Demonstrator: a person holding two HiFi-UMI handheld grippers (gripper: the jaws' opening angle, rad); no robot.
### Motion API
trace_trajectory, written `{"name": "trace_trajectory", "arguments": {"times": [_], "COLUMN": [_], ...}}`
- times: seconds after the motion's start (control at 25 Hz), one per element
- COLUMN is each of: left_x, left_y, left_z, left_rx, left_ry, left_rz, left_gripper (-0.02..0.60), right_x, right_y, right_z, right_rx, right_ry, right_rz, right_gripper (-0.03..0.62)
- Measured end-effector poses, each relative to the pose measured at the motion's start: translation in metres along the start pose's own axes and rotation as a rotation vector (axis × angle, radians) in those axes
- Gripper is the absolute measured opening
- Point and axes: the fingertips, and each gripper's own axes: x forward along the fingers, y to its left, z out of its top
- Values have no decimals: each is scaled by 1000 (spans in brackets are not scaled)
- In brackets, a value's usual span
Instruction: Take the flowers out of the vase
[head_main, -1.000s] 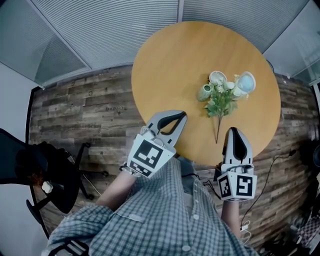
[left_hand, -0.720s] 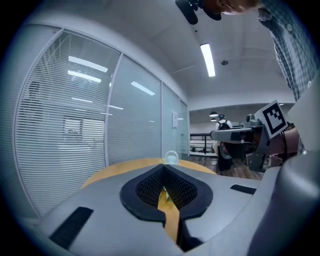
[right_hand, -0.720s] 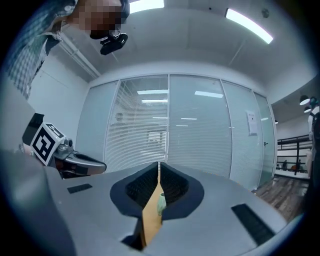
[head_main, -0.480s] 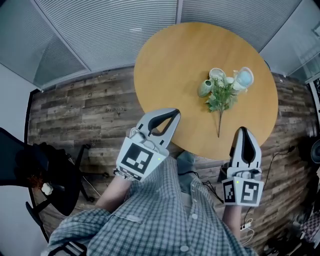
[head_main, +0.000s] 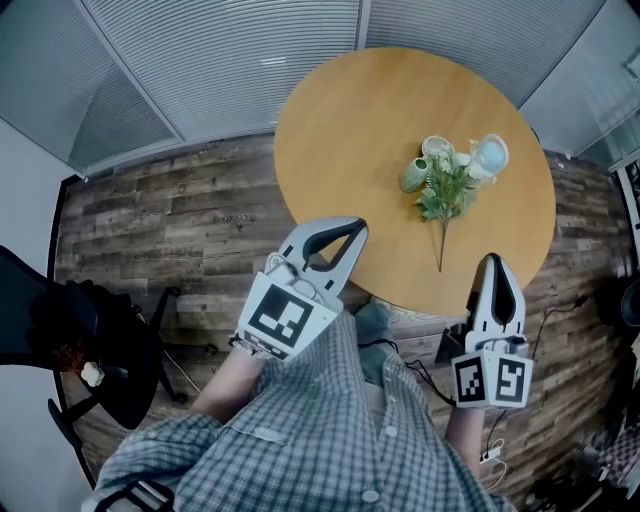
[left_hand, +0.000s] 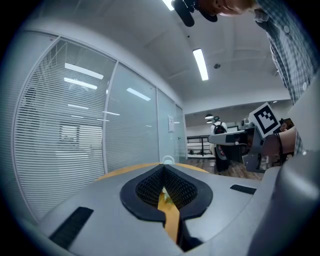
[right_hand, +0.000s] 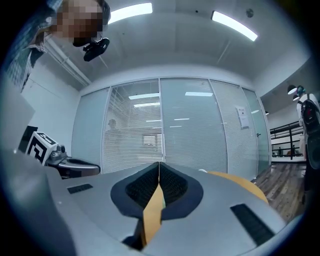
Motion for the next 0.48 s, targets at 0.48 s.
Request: {"name": "trace_trajectory", "arguments": {"times": [0.48], "left_x": [-6], "left_y": [-2], "left_z": [1], "left_rx": [8], "left_ry": [1], "left_rz": [2], "left_gripper": [8], "right_x": [2], "right_y": [11], "right_z": [-4], "right_rx": [-13], "right_ry": [19], "right_rz": [35], "right_gripper": [11]}}
